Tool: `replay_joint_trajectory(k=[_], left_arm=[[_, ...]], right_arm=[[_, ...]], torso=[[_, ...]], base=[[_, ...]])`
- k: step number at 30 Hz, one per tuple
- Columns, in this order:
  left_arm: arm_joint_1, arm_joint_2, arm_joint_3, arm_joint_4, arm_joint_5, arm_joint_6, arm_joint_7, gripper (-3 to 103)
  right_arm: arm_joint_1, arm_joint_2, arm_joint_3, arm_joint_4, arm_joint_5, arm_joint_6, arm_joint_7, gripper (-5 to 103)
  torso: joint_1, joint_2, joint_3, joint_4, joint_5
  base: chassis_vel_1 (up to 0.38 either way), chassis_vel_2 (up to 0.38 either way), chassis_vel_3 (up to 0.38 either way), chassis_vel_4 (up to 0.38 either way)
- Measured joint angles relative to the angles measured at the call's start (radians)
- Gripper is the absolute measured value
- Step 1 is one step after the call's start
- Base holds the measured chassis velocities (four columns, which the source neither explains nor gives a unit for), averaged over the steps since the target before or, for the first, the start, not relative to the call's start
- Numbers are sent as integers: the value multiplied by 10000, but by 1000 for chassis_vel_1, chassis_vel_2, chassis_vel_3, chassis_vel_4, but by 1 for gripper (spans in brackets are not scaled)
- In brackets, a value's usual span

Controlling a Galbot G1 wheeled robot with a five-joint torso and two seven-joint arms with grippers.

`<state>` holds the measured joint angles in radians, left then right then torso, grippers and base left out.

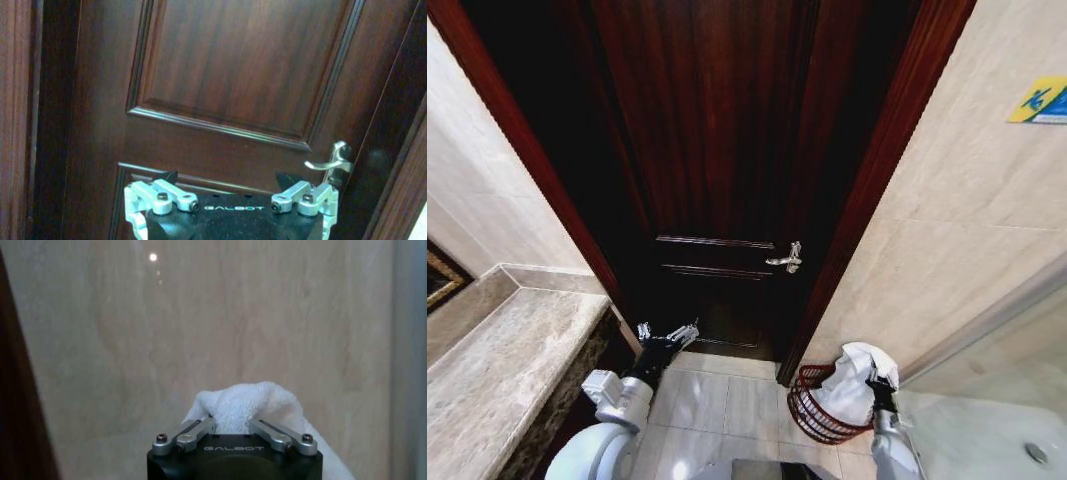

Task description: Discard the used towel into the hamper.

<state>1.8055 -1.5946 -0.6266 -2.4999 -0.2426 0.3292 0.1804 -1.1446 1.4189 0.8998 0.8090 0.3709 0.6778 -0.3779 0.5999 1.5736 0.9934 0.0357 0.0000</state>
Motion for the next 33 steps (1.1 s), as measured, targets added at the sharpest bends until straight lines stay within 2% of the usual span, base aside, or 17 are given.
replay_joint_trajectory(k=[2, 5, 6, 8, 12, 17, 20, 23, 25, 28, 29, 30, 33], left_arm=[[0, 1, 0, 0, 0, 0, 0, 99], [0, 0, 0, 0, 0, 0, 0, 99], [0, 0, 0, 0, 0, 0, 0, 99], [0, -1, 0, 0, 0, 0, 0, 99], [0, 1, 1, 0, 0, 0, 0, 99], [0, 0, 1, 0, 0, 0, 0, 99], [0, 0, 0, 0, 0, 0, 0, 99], [0, 0, 0, 0, 0, 0, 0, 99], [0, 1, 0, 0, 0, 0, 0, 99], [0, 0, 0, 0, 0, 0, 0, 99], [0, 0, 0, 0, 0, 0, 0, 99], [0, 0, 0, 0, 0, 0, 0, 99], [0, 1, 1, 0, 0, 0, 0, 99]], right_arm=[[179, -13, -221, -104, 110, -165, 43, 5], [609, 62, -98, 146, -716, -1129, 349, 5], [609, 62, -98, 146, -716, -1129, 349, 5], [504, 166, -92, 877, -986, -1864, 913, 5], [-136, 405, -59, 1954, -1025, -2456, 1349, 5], [-584, 563, 213, 2075, -913, -2768, 1035, 5], [-941, 560, 319, 2263, -765, -3380, 898, 5], [-1051, 517, 349, 2281, -593, -3697, 861, 5], [-955, 414, 378, 1902, -331, -3678, 514, 5], [-873, 302, 426, 1640, -441, -3809, 360, 5], [-860, 236, 440, 1616, -601, -4146, 314, 5], [-860, 236, 440, 1616, -601, -4146, 314, 5], [-777, 46, 295, 1523, -672, -5303, 290, 5]], torso=[[0, 0, 0, -4, 3], [0, 0, 0, 10, -5], [0, 0, 0, 10, -5], [2, -1, 0, 9, -1], [2, 0, -1, 4, -5], [0, 0, -1, 4, 1], [0, 0, -1, 4, 0], [0, 1, -1, 2, -3], [0, 0, -1, 4, 0], [0, 0, -1, 6, 2], [0, 0, -1, 5, -3], [0, 0, -1, 5, -3], [0, 1, -1, 3, -3]], base=[[0, 0, 0, 0], [0, 0, 0, 0], [0, 0, 0, 0], [0, 0, 0, 0], [0, 0, 0, 0], [0, 0, 0, 0], [0, 0, 0, 0], [0, 0, 0, 0], [0, 0, 0, 0], [0, 0, 0, 0], [0, 0, 0, 0], [0, 0, 0, 0], [0, 0, 0, 0]])
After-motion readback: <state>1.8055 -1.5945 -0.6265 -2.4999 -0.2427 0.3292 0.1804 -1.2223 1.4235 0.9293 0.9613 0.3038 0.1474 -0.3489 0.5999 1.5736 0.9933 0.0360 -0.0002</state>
